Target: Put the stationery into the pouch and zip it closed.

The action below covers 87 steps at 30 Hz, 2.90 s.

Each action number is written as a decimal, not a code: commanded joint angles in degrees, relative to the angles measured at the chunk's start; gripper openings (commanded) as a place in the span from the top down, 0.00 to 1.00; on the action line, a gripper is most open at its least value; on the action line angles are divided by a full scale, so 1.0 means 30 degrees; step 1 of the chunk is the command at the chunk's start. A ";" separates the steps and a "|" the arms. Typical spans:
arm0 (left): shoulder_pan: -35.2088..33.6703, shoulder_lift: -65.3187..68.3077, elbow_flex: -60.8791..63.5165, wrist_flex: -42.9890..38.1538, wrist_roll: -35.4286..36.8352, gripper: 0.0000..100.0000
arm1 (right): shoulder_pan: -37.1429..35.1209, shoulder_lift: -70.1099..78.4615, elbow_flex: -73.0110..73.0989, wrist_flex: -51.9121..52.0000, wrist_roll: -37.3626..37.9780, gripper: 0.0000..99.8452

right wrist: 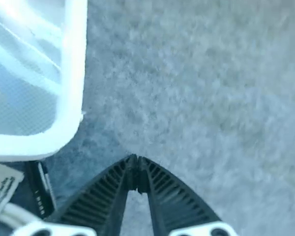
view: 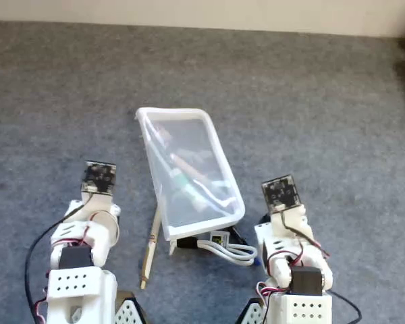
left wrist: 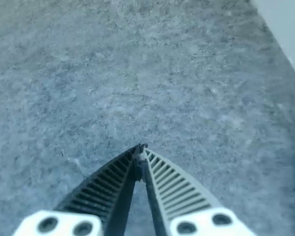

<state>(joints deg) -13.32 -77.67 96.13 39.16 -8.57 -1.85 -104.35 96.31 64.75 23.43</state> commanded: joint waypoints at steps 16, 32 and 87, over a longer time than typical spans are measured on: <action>-0.0718 -0.0308 -0.0894 0.1231 -0.2520 1.00 | 0.0132 -0.0132 -0.5788 0.1861 0.1817 0.99; -0.2623 -0.0308 -0.0982 0.1143 -0.2462 1.00 | -0.4440 0.4938 -1.0916 0.3678 0.1758 0.99; -0.2681 -0.0308 -0.0864 0.1114 -0.2491 1.00 | -1.2557 2.4132 -1.5487 -0.5231 -0.2198 0.94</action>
<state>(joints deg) -20.53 -77.67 96.13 42.59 -15.43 -39.03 -32.26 56.92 42.42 17.45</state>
